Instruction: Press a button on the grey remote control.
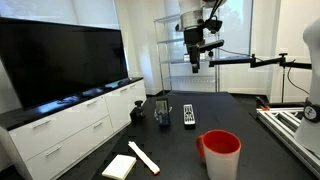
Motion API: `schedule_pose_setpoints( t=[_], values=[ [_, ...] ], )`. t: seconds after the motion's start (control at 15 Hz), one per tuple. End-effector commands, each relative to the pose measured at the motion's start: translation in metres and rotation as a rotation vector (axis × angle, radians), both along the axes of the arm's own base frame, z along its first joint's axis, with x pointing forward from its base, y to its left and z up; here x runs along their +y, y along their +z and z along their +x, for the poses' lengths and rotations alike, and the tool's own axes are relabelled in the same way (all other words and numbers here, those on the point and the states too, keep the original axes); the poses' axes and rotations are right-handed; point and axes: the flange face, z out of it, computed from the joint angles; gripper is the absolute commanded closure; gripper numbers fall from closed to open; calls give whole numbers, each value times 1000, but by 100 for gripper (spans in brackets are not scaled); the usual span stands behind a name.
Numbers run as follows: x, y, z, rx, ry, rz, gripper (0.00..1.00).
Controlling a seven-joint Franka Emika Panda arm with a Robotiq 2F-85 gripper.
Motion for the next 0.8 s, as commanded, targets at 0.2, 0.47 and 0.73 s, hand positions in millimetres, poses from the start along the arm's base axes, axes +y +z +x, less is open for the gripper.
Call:
schedule_pose_setpoints(
  t=[0.2,0.47,0.73],
  values=[
    [-3,12,5,-34,9,-8,46],
    [-4,14,6,-45,10,-16,75],
    [-4,17,8,-49,3,-22,100]
  ],
)
